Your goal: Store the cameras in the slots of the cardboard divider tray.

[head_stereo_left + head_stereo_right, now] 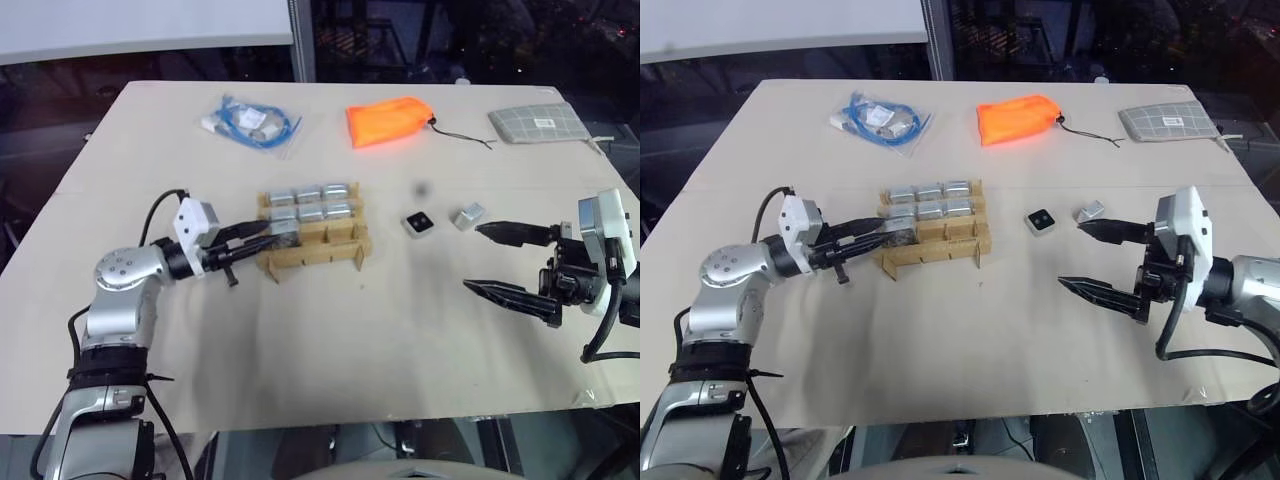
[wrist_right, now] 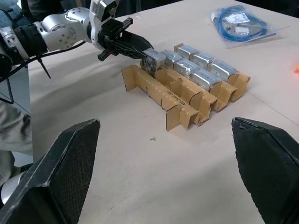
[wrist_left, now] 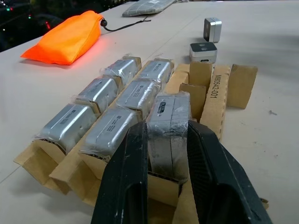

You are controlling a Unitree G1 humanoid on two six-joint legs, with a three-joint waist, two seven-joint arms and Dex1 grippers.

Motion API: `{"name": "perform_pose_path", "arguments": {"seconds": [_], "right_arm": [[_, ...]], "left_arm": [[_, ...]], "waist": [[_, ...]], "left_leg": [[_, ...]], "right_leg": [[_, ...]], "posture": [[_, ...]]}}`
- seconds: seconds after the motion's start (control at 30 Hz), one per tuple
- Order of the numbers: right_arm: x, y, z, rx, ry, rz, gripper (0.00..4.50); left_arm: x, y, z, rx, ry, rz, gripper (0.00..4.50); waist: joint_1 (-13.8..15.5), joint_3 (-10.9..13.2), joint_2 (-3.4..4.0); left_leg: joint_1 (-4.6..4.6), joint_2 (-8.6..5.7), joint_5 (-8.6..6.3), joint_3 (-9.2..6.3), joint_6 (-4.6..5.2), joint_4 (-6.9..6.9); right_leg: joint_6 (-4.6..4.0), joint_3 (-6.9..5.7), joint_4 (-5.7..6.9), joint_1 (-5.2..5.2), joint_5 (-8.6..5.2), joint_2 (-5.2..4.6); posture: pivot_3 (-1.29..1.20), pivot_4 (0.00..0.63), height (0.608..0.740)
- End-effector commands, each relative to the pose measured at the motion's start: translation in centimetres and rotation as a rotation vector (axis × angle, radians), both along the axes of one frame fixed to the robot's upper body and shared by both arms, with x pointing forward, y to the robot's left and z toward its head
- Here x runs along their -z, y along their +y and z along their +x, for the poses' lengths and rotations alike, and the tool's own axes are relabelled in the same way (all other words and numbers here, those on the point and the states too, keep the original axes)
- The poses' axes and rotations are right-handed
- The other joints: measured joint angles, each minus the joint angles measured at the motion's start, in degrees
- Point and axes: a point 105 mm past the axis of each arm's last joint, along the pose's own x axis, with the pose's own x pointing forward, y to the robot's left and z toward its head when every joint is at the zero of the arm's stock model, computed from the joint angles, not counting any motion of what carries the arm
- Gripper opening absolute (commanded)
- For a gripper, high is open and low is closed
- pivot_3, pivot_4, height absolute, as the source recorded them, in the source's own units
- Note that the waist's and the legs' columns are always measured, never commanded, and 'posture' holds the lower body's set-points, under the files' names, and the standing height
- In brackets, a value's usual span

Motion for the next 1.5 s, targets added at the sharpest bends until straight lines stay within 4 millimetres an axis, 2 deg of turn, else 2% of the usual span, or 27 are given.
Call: {"name": "perform_pose_path", "arguments": {"seconds": [0.03, 0.07, 0.13, 0.17, 0.33, 0.37, 0.53, 0.67, 0.87, 0.93, 1.03, 1.1, 1.27, 1.33, 1.5], "right_arm": [[-1.1, 0.0, -0.2, -0.005, -0.055, -0.002, 4.47], [-1.1, 0.0, -0.3, -0.006, -0.055, -0.001, 4.47], [-1.2, 0.0, -0.2, -0.006, -0.057, -0.001, 4.50], [-1.1, -0.1, -0.2, -0.006, -0.057, -0.002, 4.50], [-1.1, -0.1, -0.1, -0.006, -0.057, -0.002, 4.50], [-1.1, -0.1, -0.1, -0.006, -0.057, -0.001, 4.50], [-0.9, -0.2, -0.1, -0.002, -0.055, -0.002, 4.50], [-0.5, 0.0, 0.1, 0.002, -0.046, 0.001, 4.50], [1.7, 0.1, 1.7, 0.067, -0.014, -0.013, 4.50], [3.2, 0.0, 3.0, 0.124, -0.004, -0.014, 4.50], [4.6, 0.2, 3.8, 0.147, 0.007, -0.021, 4.50], [5.6, 0.4, 5.3, 0.211, 0.000, -0.018, 4.50], [8.9, 2.4, 8.2, 0.342, 0.005, -0.003, 4.50], [9.9, 2.8, 9.8, 0.439, -0.001, 0.010, 4.50], [11.3, 3.4, 12.4, 0.566, -0.021, 0.026, 4.50]], "left_arm": [[0.4, 0.1, -0.1, 0.021, 0.012, 0.026, 0.60], [0.4, 0.1, -0.1, 0.023, 0.016, 0.025, 0.60], [0.8, 0.2, -0.2, 0.022, 0.052, 0.036, 1.61], [1.0, 0.2, -0.3, 0.026, 0.061, 0.049, 1.77], [0.3, 0.8, 0.3, -0.014, 0.022, 0.045, 4.20], [0.0, 0.9, 0.3, -0.016, 0.029, 0.031, 4.45], [-2.1, 1.7, 0.1, -0.021, -0.008, 0.019, 4.45], [-4.1, 1.6, -0.2, -0.011, -0.037, 0.008, 4.45], [-6.6, 1.0, -2.4, 0.065, 0.031, 0.040, 4.45], [-7.3, 1.0, -3.9, 0.112, 0.087, 0.102, 4.45], [-8.1, 1.0, -5.1, 0.147, 0.130, 0.148, 4.45], [-8.5, 0.9, -5.9, 0.165, 0.150, 0.184, 4.45], [-8.7, 0.6, -7.7, 0.217, 0.192, 0.241, 4.45], [-8.6, 0.5, -8.1, 0.226, 0.206, 0.261, 4.45], [-8.4, 0.3, -8.4, 0.235, 0.208, 0.269, 4.45]], "waist": [[0.0, 0.0, 0.00], [0.0, 0.0, 0.00], [0.0, 0.0, 0.00], [0.0, 0.0, 0.01], [0.0, 0.0, 0.00], [0.0, 0.0, 0.00], [0.0, 0.0, 0.00], [0.0, 0.0, 0.00], [-0.1, 0.0, 0.01], [-0.3, 0.0, -0.04], [-0.4, 0.0, 0.01], [-0.2, 0.0, 0.07], [-0.4, 0.0, 0.08], [-0.6, 0.1, 0.16], [-0.6, 0.1, 0.23]], "left_leg": [[0.00, 0.00, 0.00, 0.00, 0.00, 0.00], [0.01, 0.00, 0.00, 0.00, 0.00, 0.01], [0.01, 0.00, 0.00, 0.00, 0.00, 0.01], [0.01, 0.00, 0.00, 0.00, 0.00, 0.01], [0.00, 0.00, 0.00, 0.00, 0.00, 0.01], [0.00, 0.00, 0.00, 0.00, 0.00, 0.01], [0.00, 0.01, 0.00, -0.01, 0.00, 0.01], [-0.01, 0.01, 0.00, -0.02, -0.01, 0.02], [-0.01, 0.03, 0.07, 0.00, -0.12, 0.03], [0.00, 0.03, 0.07, 0.00, -0.13, 0.02], [0.00, 0.05, 0.08, 0.01, -0.13, 0.02], [0.01, 0.04, 0.08, 0.02, -0.14, 0.02], [0.00, 0.03, 0.09, 0.04, -0.16, 0.02], [-0.01, 0.03, 0.11, 0.05, -0.20, 0.00], [-0.03, 0.01, 0.13, 0.10, -0.22, 0.00]], "right_leg": [[0.00, 0.00, 0.00, 0.00, 0.00, 0.00], [0.00, 0.00, 0.00, 0.01, 0.00, 0.00], [0.00, 0.00, 0.01, 0.01, 0.00, 0.00], [0.00, 0.00, 0.01, 0.01, 0.00, 0.00], [0.00, 0.00, 0.01, 0.01, 0.00, 0.00], [0.00, 0.00, 0.00, 0.01, 0.00, 0.00], [0.00, -0.01, 0.01, 0.00, 0.00, 0.01], [0.00, -0.01, 0.01, 0.01, 0.00, 0.00], [0.00, 0.01, 0.02, -0.01, 0.00, 0.01], [0.00, 0.01, 0.02, -0.01, 0.00, 0.02], [0.00, 0.03, 0.02, -0.03, -0.01, 0.09], [0.00, 0.04, 0.03, -0.03, -0.01, 0.08], [-0.01, 0.06, 0.04, -0.06, -0.02, 0.17], [-0.02, 0.08, 0.05, -0.10, -0.02, 0.20], [-0.02, 0.13, 0.10, -0.16, -0.02, 0.18]], "posture": [[0.00, 0.150, 0.740], [0.00, 0.150, 0.740], [0.00, 0.150, 0.740], [0.00, 0.150, 0.740], [0.00, 0.150, 0.740], [0.00, 0.150, 0.740], [0.00, 0.150, 0.740], [0.00, 0.150, 0.740], [0.00, 0.150, 0.740], [0.00, 0.150, 0.740], [0.00, 0.150, 0.740], [0.00, 0.150, 0.740], [0.00, 0.150, 0.740], [0.00, 0.150, 0.740], [0.00, 0.150, 0.740]]}}
